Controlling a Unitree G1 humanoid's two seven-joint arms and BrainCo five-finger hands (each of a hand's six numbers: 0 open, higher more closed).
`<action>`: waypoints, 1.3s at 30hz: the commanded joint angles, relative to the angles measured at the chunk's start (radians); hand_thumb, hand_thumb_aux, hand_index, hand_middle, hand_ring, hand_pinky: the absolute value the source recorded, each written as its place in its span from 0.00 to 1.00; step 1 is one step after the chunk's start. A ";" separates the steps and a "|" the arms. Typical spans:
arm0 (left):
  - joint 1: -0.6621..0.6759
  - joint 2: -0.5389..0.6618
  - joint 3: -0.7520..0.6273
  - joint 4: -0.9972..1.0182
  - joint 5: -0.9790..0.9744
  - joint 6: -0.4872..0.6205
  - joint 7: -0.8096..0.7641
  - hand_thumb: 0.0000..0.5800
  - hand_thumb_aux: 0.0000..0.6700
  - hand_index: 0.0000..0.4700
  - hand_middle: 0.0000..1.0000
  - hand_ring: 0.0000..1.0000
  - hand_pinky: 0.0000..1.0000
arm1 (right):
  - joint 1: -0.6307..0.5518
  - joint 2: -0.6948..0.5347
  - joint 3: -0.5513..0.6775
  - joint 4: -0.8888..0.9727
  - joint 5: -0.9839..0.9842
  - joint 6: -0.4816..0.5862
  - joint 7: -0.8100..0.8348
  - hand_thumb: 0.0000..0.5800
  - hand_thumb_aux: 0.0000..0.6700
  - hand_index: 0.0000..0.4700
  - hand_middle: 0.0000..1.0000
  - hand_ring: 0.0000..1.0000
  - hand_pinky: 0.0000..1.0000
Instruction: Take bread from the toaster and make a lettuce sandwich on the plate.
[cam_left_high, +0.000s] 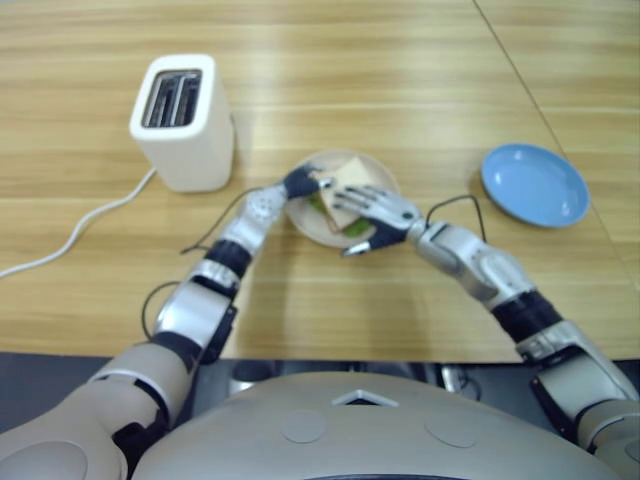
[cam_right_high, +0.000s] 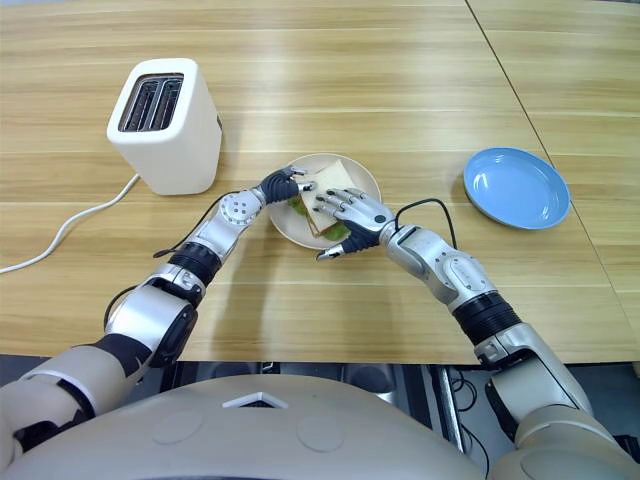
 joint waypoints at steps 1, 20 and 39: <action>-0.012 0.046 0.112 -0.319 0.018 -0.072 0.181 0.00 0.00 0.00 0.00 0.00 0.00 | 0.072 -0.004 0.105 0.181 -0.041 0.033 0.119 0.00 0.00 0.00 0.00 0.00 0.00; 0.209 0.131 0.200 -0.565 -0.215 -0.078 -0.049 0.00 0.00 0.00 0.00 0.00 0.00 | 0.167 -0.002 -0.400 -0.358 0.258 -0.096 -0.546 0.00 0.00 0.00 0.00 0.00 0.00; 0.574 0.594 0.081 -0.907 -0.074 0.019 -0.467 1.00 1.00 0.98 1.00 1.00 1.00 | 0.666 -0.177 -0.587 -0.403 0.643 -0.003 0.106 1.00 1.00 0.98 1.00 1.00 1.00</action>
